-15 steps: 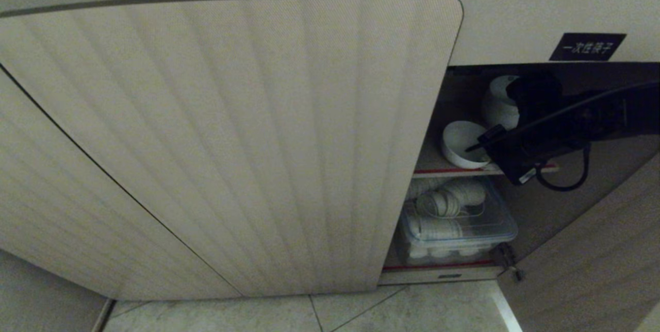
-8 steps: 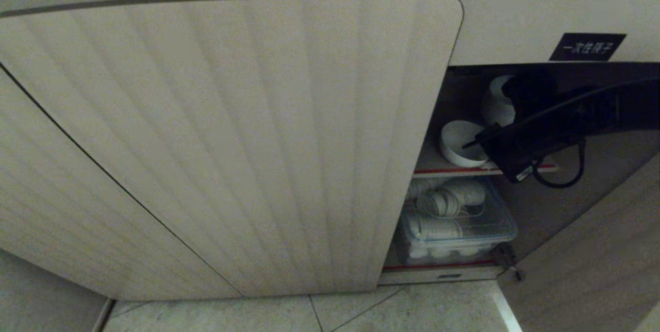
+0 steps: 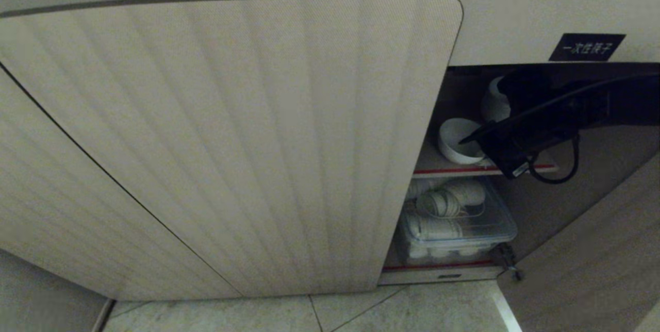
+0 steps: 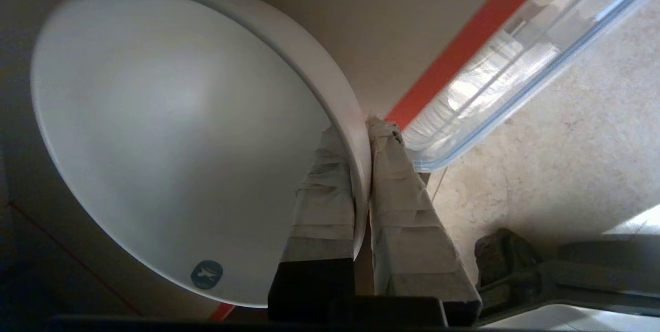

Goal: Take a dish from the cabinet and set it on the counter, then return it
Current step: Put it back into the cabinet

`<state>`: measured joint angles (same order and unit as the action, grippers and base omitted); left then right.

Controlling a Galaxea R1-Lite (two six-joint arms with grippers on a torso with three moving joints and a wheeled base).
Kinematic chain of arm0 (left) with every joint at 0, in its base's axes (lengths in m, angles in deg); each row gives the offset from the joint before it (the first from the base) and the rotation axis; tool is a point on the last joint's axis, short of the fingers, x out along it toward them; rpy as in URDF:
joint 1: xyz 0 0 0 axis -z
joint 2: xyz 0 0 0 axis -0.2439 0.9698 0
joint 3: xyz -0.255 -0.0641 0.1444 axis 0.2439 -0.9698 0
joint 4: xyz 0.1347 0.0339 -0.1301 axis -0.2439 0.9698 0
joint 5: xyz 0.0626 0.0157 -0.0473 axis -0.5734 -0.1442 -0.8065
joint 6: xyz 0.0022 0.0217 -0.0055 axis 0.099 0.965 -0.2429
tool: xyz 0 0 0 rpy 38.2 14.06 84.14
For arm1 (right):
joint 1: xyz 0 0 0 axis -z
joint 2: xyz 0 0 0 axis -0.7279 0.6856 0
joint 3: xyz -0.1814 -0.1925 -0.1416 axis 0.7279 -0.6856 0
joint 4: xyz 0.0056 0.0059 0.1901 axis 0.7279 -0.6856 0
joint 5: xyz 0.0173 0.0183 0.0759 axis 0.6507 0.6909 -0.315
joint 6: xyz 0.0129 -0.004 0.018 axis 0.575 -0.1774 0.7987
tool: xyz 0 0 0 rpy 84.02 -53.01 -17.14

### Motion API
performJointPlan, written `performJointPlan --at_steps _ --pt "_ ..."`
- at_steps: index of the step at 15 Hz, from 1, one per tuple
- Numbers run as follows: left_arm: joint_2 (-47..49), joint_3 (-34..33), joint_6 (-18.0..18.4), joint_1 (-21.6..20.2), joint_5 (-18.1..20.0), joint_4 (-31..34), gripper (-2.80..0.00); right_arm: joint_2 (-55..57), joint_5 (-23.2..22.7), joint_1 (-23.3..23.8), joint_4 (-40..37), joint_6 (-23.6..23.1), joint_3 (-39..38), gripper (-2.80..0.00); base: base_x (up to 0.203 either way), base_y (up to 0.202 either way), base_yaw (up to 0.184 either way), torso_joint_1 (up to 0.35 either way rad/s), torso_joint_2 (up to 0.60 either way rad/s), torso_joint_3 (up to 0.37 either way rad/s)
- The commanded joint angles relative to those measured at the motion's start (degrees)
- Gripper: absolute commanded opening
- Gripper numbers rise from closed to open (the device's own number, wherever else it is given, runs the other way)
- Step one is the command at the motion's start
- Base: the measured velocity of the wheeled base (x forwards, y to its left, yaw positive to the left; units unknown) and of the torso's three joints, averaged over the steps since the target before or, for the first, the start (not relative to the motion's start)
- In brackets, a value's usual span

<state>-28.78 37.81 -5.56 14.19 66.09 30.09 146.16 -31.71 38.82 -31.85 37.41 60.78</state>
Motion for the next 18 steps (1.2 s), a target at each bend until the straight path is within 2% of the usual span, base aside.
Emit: performJointPlan --at_steps 1,10,18 --pt "0.00 -0.01 -0.02 0.01 0.00 -0.02 -2.80 1.42 -0.01 -0.01 -0.86 0.36 1.99 -2.80 0.000 0.000 0.000 0.000 0.00 0.000" --pt "0.00 -0.01 -0.02 -0.06 -0.04 -0.02 -2.80 4.50 -0.01 -0.10 -5.84 0.42 8.44 -2.80 0.000 0.000 0.000 0.000 0.00 0.000" --pt "0.00 -0.01 -0.02 0.00 0.00 -0.02 -2.80 5.26 -0.63 -0.10 -6.89 0.43 10.39 -2.80 0.000 0.000 0.000 0.000 0.00 0.000"
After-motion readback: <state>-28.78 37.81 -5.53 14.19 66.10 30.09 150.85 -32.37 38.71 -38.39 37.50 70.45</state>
